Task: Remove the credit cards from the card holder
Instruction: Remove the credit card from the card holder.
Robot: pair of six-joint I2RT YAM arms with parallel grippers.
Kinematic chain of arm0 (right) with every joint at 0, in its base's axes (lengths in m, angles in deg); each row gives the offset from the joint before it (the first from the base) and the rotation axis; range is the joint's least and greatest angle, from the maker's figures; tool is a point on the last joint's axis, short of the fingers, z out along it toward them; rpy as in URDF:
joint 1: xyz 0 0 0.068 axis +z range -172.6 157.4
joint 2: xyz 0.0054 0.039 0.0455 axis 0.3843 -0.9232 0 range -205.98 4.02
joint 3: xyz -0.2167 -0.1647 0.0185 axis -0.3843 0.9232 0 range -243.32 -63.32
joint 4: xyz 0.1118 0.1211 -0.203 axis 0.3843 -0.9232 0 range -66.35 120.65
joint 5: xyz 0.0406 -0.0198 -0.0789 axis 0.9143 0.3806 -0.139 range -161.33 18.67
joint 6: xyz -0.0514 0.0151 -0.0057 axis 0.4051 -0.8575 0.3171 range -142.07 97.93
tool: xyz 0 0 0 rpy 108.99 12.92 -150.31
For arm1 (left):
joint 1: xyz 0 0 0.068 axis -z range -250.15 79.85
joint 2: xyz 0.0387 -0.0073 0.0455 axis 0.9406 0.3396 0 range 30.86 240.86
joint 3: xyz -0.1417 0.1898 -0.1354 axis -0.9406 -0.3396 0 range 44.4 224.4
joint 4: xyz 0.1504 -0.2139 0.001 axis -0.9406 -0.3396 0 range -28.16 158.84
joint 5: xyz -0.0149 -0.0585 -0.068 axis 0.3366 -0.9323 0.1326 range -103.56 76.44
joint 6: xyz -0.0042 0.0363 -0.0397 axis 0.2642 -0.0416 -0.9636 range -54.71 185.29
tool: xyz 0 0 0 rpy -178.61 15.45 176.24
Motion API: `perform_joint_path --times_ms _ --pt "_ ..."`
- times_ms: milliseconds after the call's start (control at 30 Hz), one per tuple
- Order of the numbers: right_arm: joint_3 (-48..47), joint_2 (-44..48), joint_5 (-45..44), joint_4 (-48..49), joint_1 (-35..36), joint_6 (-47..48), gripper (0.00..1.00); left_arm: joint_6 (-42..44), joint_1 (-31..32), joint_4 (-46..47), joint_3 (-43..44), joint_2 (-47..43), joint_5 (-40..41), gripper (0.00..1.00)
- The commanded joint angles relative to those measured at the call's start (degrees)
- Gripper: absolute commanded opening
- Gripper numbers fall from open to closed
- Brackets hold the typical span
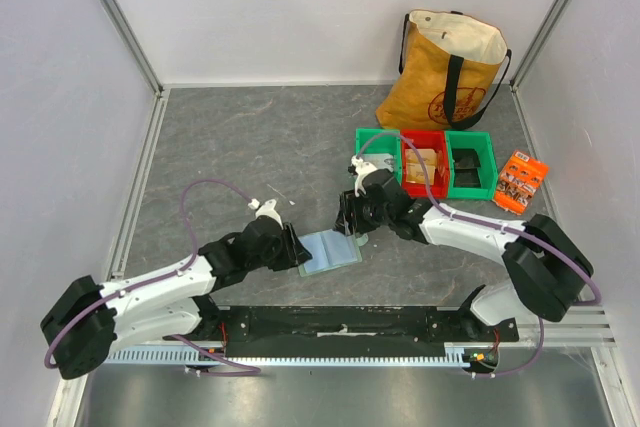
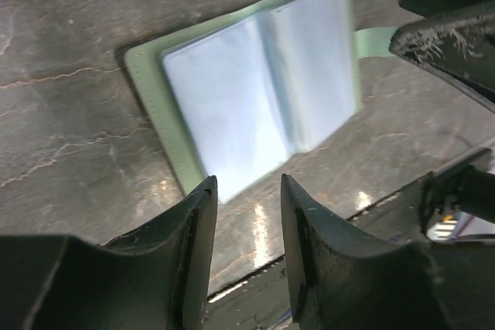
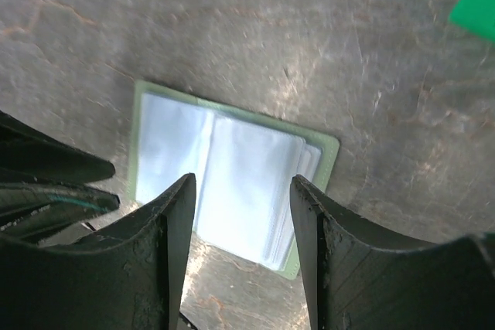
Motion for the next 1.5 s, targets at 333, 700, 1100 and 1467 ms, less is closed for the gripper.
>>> perform_joint_path --times_ms 333,700,1100,1467 --pt "1.5 -5.7 4.3 1.8 0.7 -1.2 0.50 3.4 0.1 2.3 -0.3 10.6 0.9 0.37" --pt "1.4 -3.9 0.7 0.3 0.9 -0.6 0.49 2.8 0.3 2.7 -1.8 9.9 0.6 0.35" --pt "0.5 -5.5 0.0 -0.4 1.0 0.5 0.48 2.8 0.1 3.0 -1.9 9.8 0.3 0.35" --pt "0.5 -7.0 2.3 0.2 1.8 -0.1 0.39 2.9 0.2 3.6 -1.8 10.4 -0.1 0.35"
